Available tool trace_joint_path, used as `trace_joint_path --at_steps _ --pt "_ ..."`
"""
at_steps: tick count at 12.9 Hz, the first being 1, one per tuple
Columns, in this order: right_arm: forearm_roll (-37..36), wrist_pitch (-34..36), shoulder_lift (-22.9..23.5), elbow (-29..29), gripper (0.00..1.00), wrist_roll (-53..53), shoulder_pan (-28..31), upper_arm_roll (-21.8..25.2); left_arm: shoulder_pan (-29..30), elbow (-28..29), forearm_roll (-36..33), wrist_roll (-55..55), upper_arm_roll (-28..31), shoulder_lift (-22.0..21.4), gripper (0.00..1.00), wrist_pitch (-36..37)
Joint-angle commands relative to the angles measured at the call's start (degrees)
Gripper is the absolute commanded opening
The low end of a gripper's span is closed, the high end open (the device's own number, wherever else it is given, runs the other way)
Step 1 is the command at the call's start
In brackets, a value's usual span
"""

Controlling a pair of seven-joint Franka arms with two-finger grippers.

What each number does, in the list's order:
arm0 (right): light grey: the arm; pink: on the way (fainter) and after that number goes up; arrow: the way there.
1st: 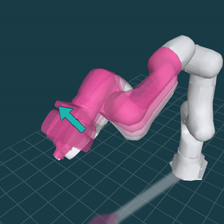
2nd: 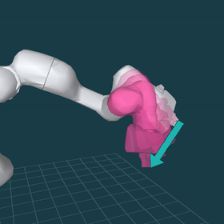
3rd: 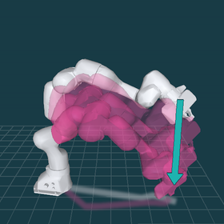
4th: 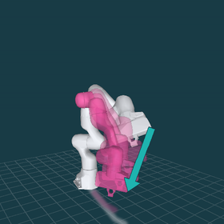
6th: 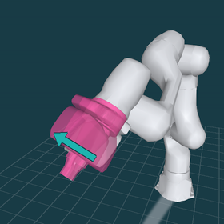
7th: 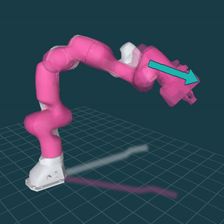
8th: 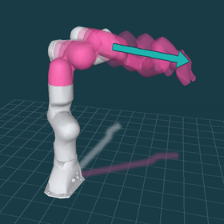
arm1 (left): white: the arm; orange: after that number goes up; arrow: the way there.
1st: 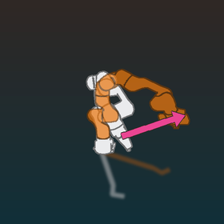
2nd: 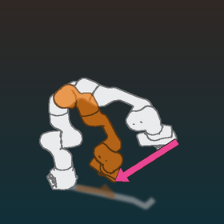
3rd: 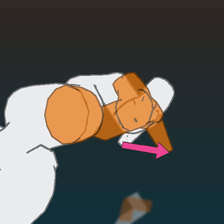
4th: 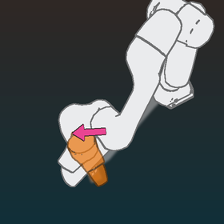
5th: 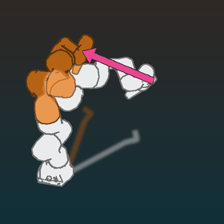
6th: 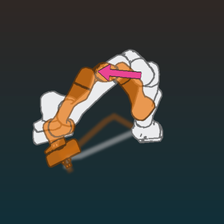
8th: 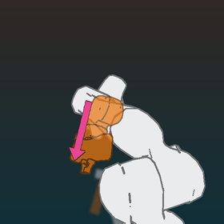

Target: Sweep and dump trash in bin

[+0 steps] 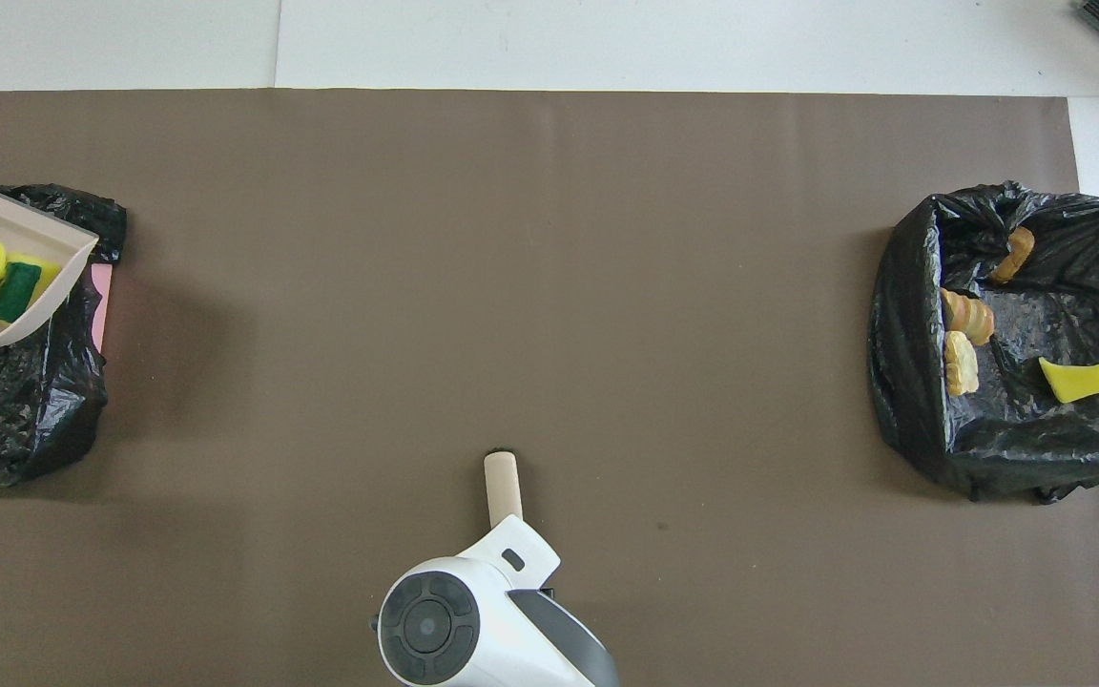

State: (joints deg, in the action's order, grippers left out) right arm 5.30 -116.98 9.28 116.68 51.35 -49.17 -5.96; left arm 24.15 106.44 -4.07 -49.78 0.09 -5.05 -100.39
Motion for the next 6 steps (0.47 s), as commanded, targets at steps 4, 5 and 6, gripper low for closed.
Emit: trace_joint_path --at_steps 4,5,6 --pt "-0.38 11.32 -2.94 -7.77 1.0 -3.08 5.03 0.25 4.49 -1.59 -8.85 -17.24 5.26 2.05 0.0 -8.21" --pt "-0.38 13.77 -4.08 -8.82 1.0 -5.97 6.79 0.25 5.29 -2.37 -9.81 -20.41 6.14 3.11 0.0 -11.29" --pt "-0.38 16.67 -4.79 -10.14 1.0 -9.04 8.72 0.42 5.65 -4.38 -11.91 -21.66 6.58 4.95 0.0 -12.71"
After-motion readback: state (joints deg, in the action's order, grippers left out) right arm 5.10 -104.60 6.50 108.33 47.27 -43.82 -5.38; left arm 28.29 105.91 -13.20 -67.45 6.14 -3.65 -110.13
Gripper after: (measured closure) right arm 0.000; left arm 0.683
